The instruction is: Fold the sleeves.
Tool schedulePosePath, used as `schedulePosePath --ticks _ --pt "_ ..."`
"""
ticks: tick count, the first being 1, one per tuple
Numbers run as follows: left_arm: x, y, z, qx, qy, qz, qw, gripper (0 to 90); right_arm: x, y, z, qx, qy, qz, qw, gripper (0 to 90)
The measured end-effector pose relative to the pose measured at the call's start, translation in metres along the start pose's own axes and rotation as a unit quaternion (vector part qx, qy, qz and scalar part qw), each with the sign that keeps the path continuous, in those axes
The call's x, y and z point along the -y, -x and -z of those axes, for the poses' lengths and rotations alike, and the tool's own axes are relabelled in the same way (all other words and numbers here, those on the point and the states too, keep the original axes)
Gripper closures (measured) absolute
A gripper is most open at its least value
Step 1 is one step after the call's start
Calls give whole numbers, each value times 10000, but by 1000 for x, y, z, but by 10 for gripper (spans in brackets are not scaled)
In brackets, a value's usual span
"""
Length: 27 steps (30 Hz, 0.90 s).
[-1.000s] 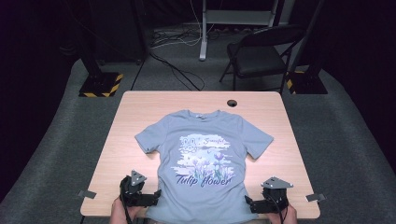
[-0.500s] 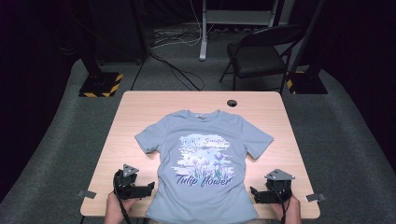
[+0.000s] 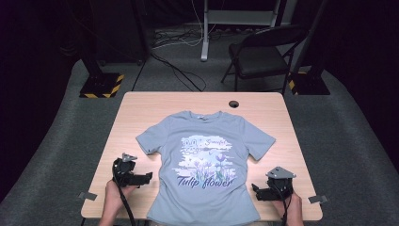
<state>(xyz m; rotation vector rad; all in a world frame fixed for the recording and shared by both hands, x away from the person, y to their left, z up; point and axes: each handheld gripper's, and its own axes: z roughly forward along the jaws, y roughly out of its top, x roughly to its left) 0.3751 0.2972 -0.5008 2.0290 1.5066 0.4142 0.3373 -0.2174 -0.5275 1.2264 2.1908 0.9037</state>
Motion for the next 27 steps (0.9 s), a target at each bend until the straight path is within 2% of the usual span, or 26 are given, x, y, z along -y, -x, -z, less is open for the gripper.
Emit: schedulePosePath --ticks 8,13,21,27 --pt "-20 -12 -10 85 -151 101 9998 63 -4 8 -5 -67 -38 -78 9999 0" --pt "-31 -19 -14 61 -192 156 9997 63 -4 8 -6 -73 -49 -94 9999 0" --pt "-55 -29 -20 187 -249 301 9991 69 -4 7 -6 -51 -48 -101 9999 0" --pt "-71 -33 -26 195 -365 335 9986 71 -4 7 -6 -47 -47 -103 9999 0"
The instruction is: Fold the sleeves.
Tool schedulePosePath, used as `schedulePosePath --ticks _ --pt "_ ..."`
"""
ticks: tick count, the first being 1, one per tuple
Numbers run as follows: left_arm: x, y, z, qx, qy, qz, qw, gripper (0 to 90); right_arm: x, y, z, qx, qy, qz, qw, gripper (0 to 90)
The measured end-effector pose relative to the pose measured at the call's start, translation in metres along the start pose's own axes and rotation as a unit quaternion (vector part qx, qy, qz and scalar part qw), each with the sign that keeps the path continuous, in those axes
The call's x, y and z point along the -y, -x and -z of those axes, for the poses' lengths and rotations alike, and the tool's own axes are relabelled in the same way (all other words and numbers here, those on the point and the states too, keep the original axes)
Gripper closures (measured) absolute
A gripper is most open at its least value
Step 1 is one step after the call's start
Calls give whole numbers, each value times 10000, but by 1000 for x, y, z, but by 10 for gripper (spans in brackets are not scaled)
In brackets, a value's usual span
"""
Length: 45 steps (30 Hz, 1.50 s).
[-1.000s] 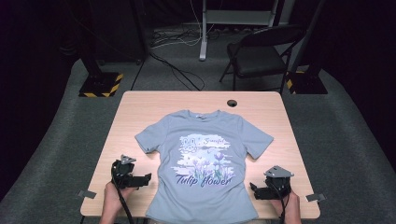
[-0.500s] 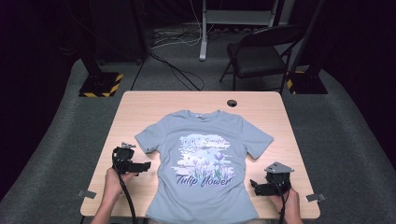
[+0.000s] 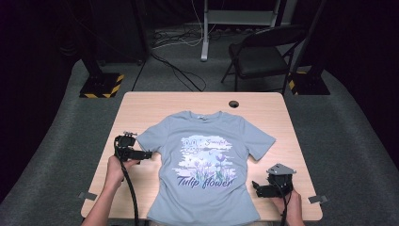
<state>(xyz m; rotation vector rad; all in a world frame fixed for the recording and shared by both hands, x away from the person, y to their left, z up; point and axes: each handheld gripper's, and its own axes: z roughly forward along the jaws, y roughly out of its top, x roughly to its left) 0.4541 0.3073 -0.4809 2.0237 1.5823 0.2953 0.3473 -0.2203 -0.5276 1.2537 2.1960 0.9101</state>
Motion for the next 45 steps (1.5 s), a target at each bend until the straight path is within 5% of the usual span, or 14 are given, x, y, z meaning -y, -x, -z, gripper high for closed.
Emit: schedulePosePath --ticks 7,27,45 --pt "-18 -10 -12 22 -267 140 9995 67 0 0 0 9 4 -7 10000 0" --pt "-41 -22 -23 111 -368 432 9983 111 0 0 0 8 1 -13 10000 0" --pt "-45 -30 -37 -83 -477 547 9973 454 0 0 0 -8 -5 -16 10000 0"
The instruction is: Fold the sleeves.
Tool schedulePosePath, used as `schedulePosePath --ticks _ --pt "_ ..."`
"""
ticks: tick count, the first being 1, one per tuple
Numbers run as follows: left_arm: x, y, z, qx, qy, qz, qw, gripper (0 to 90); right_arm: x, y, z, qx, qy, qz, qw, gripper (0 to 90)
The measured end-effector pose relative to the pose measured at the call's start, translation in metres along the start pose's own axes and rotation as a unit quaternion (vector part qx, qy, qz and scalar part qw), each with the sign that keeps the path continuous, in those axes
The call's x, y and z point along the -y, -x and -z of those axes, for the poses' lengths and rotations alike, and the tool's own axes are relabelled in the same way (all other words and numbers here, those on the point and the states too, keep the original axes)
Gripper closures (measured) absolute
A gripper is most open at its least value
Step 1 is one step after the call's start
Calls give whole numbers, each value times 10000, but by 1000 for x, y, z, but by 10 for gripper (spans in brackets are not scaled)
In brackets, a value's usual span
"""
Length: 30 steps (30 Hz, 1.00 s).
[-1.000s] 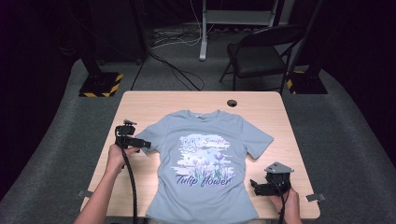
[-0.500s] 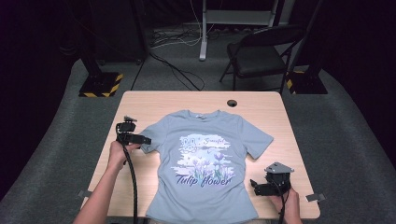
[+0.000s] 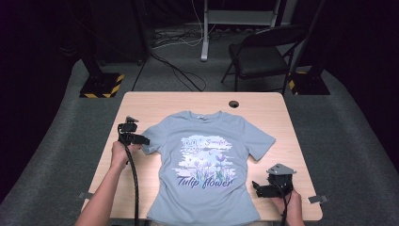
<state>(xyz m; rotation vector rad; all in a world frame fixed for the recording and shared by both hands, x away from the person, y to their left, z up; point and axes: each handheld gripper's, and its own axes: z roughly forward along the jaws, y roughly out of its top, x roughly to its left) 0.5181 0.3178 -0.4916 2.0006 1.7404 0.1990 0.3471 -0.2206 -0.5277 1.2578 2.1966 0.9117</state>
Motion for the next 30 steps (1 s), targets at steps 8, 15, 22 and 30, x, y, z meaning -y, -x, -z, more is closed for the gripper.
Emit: schedulePosePath --ticks 8,15,22,30 --pt "1 7 -1 -504 34 -264 9984 562 0 0 0 -1 -1 -1 10000 0" --pt "1 8 -1 -415 27 -333 9986 671 0 0 0 -1 0 -3 10000 0" --pt "0 9 -2 -280 4 -350 9990 773 0 0 0 -3 -1 -5 10000 0" --pt "-2 9 -2 -122 3 -334 9994 841 0 0 0 -9 -6 -11 10000 0"
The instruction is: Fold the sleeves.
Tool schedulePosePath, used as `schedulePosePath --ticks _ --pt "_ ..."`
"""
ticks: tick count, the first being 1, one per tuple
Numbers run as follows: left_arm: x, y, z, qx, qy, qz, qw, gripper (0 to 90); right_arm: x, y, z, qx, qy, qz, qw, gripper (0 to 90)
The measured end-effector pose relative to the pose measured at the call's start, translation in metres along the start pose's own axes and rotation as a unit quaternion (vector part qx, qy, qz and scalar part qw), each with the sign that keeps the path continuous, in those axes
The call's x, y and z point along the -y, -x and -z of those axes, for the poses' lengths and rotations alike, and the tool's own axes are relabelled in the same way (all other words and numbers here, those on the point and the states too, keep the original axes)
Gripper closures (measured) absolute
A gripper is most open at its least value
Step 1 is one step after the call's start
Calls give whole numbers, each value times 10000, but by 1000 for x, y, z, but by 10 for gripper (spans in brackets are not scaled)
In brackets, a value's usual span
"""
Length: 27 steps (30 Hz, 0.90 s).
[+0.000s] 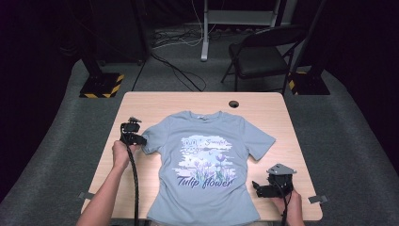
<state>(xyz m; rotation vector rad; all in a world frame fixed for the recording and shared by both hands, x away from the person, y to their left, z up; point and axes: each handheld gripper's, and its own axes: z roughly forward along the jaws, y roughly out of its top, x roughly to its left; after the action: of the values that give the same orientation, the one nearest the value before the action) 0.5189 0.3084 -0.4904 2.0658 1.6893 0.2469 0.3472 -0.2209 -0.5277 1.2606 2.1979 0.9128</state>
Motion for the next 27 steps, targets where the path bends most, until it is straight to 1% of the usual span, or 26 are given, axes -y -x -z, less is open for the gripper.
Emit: schedulePosePath --ticks 3,5,9,14,17,22,23,24,27 --pt "-3 0 2 154 53 64 9998 842 0 0 0 -5 -2 -5 10000 0" --pt "-6 2 5 204 79 47 9997 842 0 0 0 -5 -2 -4 10000 0" --pt "-13 8 10 273 99 -67 9996 842 0 0 0 -7 -2 -8 10000 0" --pt "-21 17 15 331 124 -241 9991 841 0 0 0 -5 -3 -5 10000 0" --pt "-26 24 17 372 137 -310 9987 841 0 0 0 -5 -2 -4 10000 0" --pt "-35 36 19 442 88 -493 9978 841 0 0 0 -5 -2 -4 10000 0" --pt "-35 36 19 442 88 -493 9978 841 0 0 0 -5 -2 -6 10000 0" --pt "-38 42 19 478 61 -570 9972 841 0 0 0 -4 -2 -4 10000 0" --pt "-44 51 18 515 26 -670 9964 842 0 0 0 -3 -2 -6 10000 0"
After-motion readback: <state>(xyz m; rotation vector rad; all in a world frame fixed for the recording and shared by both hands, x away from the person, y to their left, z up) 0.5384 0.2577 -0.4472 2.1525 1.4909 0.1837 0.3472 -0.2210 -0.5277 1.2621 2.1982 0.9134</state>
